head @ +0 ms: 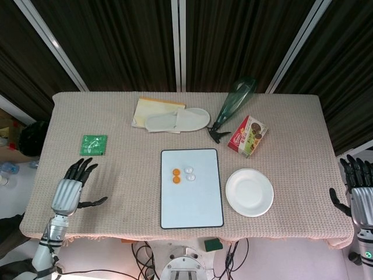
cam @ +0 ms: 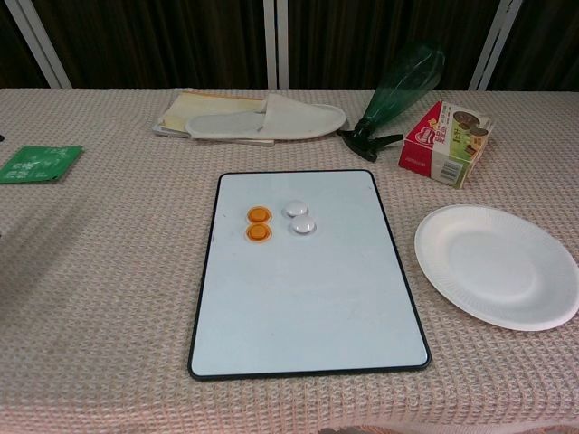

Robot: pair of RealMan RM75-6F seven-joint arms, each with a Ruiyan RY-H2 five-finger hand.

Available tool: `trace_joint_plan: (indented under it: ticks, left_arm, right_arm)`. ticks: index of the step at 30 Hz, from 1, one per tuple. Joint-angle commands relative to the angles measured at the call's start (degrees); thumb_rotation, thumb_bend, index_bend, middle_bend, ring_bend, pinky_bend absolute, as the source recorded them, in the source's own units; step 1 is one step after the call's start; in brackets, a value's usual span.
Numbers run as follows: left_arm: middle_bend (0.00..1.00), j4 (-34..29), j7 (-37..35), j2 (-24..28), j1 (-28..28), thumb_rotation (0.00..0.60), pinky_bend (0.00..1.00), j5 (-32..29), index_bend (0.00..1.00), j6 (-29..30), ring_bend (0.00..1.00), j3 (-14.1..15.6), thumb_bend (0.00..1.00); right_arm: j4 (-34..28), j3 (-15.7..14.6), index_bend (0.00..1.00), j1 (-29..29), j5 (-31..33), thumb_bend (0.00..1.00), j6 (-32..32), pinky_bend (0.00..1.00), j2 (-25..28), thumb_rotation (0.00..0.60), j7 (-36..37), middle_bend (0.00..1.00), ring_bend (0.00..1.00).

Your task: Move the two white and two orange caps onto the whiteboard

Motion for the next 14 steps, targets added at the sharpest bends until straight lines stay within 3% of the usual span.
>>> trace_joint_plan:
  ticks: [1,14]
  left_arm:
    - [0.06,-2.0,0.9,2.1,1.3,0.318,0.13,1.2,0.14,0.9,0.01,0.8,0.05]
    - [0.05,-3.7,5.9,4.6,5.0,0.312,0.13,1.9,0.14,2.6,0.0,0.5,0.09]
  right_arm:
    - [-0.6,-0.8,0.0,-1.6,2.4,0.36,-1.8,0.0,1.0,0.6,-2.1,0.0,0.0]
    - [4.2,-0.1,0.0,-3.2,3.2,0.36,-1.5,0.0,-1.1,0.6,1.5,0.0,0.0]
